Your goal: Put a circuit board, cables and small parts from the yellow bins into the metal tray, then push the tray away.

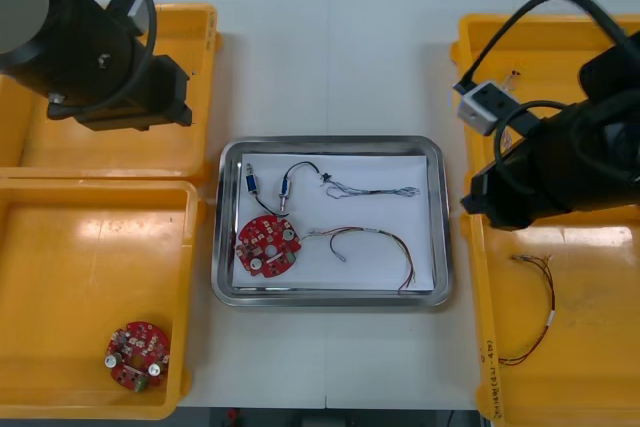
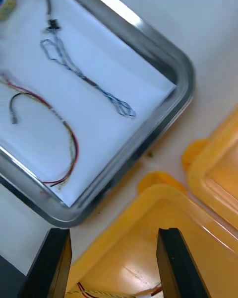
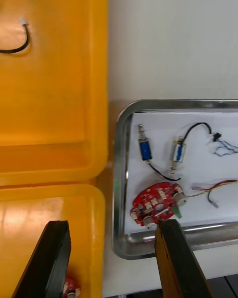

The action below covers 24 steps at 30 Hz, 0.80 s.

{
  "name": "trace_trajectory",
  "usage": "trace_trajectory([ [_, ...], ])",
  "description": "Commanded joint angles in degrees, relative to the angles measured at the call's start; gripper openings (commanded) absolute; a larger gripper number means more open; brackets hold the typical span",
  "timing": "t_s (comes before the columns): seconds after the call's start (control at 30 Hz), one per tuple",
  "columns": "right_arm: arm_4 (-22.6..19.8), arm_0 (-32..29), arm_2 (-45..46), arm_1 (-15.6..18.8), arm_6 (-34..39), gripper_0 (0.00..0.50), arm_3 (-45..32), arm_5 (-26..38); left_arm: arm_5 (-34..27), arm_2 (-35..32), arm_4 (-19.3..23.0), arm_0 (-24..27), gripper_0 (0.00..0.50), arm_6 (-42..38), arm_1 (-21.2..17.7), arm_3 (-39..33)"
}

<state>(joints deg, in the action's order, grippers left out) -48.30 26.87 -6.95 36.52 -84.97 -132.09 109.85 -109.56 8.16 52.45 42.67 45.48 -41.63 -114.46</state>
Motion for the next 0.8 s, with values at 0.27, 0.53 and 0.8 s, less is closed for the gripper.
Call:
trace_trajectory([
  [0.27,4.00,11.18,-18.01,-3.73,-1.42,0.500,0.69,0.15,-0.44,-10.18,1.60,-9.54,0.500,11.82,-7.15,-1.91],
  [0.53,5.23,14.70,-26.53,-6.46,-12.32,0.500,5.88,0.15,-0.44,-16.60,2.65,-14.37,0.500,14.28,-8.20,-2.87],
  [0.8,9.63,16.81,-33.13,-9.71,-20.58,0.500,9.39,0.15,-0.44,-20.82,3.09,-19.64,0.500,16.30,-8.90,-5.60],
])
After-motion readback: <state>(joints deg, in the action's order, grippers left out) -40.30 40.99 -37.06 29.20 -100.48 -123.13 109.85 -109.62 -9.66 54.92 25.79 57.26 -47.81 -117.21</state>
